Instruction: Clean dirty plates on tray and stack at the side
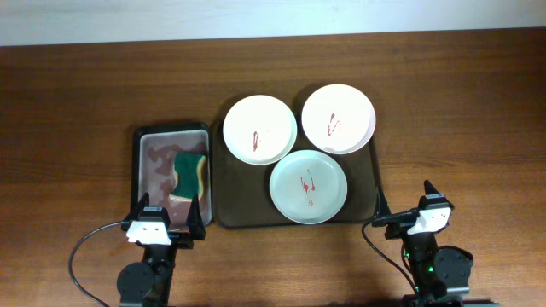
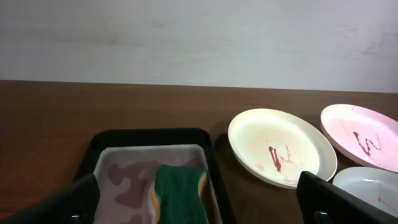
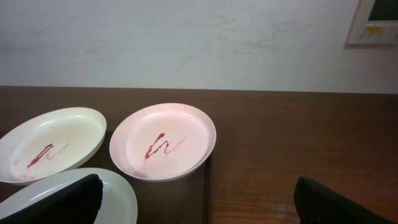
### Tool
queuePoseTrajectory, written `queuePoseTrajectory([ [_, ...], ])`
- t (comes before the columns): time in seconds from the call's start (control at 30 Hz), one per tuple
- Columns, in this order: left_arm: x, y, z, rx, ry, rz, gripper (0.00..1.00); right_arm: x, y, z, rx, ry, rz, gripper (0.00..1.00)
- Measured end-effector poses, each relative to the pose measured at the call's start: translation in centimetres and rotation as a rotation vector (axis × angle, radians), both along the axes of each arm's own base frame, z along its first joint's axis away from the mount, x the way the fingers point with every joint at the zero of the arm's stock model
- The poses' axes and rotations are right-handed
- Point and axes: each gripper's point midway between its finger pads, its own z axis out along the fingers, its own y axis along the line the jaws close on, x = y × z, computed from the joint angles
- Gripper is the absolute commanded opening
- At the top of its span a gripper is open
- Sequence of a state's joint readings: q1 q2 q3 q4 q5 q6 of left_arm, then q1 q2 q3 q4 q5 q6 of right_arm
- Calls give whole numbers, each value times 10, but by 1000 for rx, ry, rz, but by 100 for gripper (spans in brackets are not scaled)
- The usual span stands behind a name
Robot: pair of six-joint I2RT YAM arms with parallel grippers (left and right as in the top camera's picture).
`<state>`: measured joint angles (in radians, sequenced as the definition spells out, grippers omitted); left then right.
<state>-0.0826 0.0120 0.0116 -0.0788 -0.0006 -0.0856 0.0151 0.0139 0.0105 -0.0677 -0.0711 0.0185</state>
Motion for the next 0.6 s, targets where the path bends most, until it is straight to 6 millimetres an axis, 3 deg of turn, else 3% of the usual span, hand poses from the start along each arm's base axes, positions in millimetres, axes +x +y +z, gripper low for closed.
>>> queuePoseTrajectory([
  [0.6, 0, 2, 0, 1, 0, 11, 99, 0, 0, 0, -1, 0, 0, 99],
])
